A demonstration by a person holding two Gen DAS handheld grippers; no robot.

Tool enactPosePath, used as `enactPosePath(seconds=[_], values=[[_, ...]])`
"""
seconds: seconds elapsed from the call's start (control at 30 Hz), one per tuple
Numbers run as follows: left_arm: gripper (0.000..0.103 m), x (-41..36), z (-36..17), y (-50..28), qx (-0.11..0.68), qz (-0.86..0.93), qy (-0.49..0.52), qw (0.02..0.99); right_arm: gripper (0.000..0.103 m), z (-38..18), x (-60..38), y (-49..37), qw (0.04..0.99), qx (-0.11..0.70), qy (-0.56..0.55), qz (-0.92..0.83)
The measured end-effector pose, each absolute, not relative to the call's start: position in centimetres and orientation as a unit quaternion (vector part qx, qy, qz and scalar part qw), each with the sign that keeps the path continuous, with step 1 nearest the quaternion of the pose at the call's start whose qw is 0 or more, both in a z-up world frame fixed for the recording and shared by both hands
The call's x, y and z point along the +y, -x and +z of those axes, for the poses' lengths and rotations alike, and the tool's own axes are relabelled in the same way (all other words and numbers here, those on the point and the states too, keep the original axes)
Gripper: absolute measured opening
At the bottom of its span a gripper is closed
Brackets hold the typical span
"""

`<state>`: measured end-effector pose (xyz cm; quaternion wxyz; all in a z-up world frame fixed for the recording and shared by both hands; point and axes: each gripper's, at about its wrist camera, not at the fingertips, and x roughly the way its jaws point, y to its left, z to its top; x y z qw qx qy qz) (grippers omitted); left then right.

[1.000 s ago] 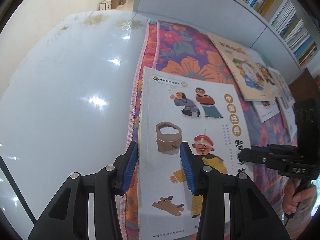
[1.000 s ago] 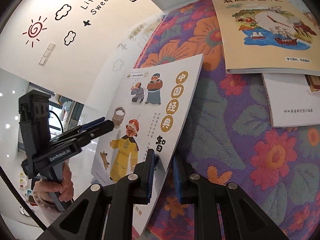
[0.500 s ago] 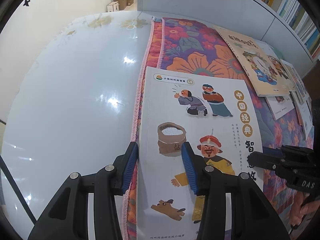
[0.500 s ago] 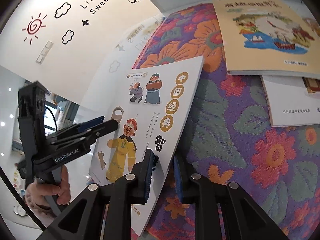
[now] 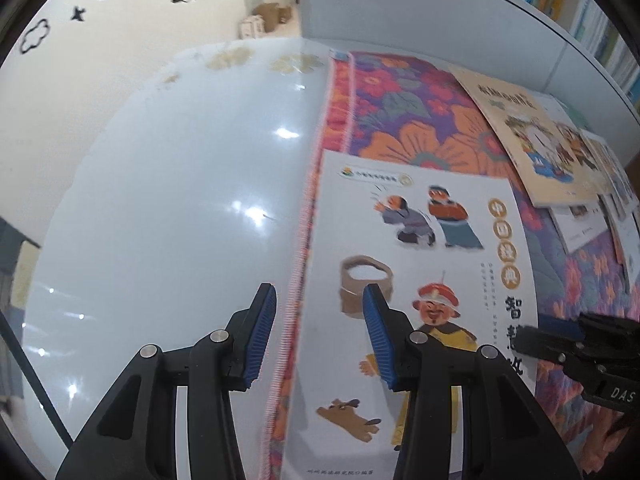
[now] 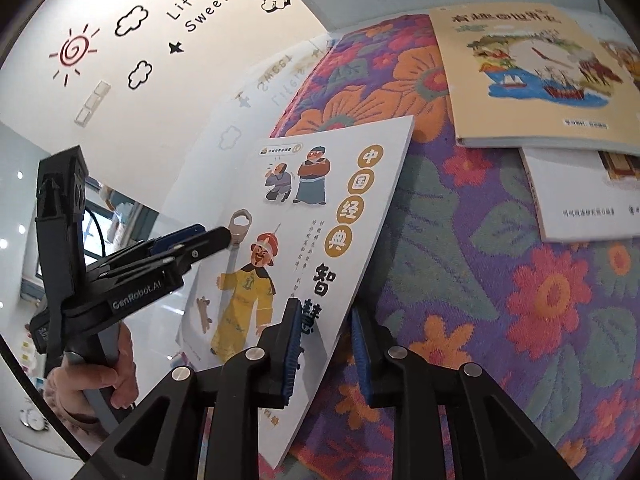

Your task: Organize books

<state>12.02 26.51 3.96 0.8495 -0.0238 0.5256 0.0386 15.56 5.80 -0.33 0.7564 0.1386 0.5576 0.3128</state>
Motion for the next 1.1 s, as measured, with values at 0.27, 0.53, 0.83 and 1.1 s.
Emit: enactPosePath(seconds=[0.27,0.53,0.83,1.1], values=[[0.042,24.3,6.6,-12.5,0.498,0.027,0.031,0.866,0.023,0.7,3.8,-15.4,0.748,0.557,-0.151,0.328],[0.043,17.6,7.1,-15.6,0.493,-0.027,0.033,0.869,0.03,3.3,-3.1,-16.9,0.77,0.526,-0.203,0.299],[0.043,12.2,5.8,-20.3,0.491,-0.067,0.087,0.864,0.044,5.0,-11.9,-20.0,0.815,0.485,-0.23,0.22],[0.043,10.8,3.2,-23.1,0.498,-0.073,0.114,0.856,0.044,3.8,-14.8,-24.1,0.832,0.47,-0.231,0.182]])
